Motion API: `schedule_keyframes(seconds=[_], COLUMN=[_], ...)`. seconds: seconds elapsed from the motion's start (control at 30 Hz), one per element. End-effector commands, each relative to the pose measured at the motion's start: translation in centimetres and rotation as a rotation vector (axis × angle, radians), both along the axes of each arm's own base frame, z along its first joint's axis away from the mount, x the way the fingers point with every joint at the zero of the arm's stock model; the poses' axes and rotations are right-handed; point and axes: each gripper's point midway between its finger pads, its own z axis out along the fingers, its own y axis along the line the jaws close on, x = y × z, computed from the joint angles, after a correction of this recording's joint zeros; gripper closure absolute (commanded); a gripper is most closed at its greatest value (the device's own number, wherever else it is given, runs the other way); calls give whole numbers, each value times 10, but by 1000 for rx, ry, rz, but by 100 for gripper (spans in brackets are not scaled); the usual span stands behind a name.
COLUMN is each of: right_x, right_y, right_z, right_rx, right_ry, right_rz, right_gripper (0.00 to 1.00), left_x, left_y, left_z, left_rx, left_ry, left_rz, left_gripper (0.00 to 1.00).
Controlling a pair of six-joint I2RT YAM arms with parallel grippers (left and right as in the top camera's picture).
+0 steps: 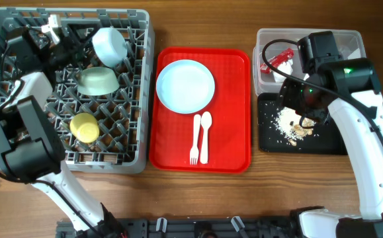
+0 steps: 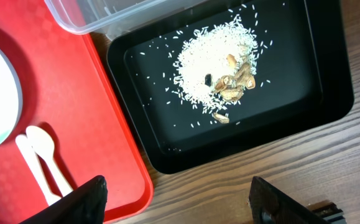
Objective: Sort waste into correct bins and load items into the dishwasher rack
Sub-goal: 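Place the blue bowl upright in the rack's back row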
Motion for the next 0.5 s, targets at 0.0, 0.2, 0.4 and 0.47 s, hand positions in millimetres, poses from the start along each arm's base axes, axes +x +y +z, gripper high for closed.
schedule_keyframes(seconds=[0.0, 0.2, 0.4, 0.47], right_x=[0, 0, 0, 0], right_y=[-3, -3, -3, -3], right_z=[4, 4, 4, 4], right_rx=[-21, -21, -21, -21], right_ry=[-12, -12, -12, -12], right_rz=[6, 6, 6, 6], right_gripper=[26, 26, 26, 26], left_x=[-5, -13, -24, -32], left_y=[11, 38, 56, 57], left_z=[0, 15, 18, 19], left_rx=[-18, 4, 183, 248], left_ry=[22, 8, 17, 34], left_rz=[9, 67, 163, 177], left_gripper=[0, 0, 0, 0])
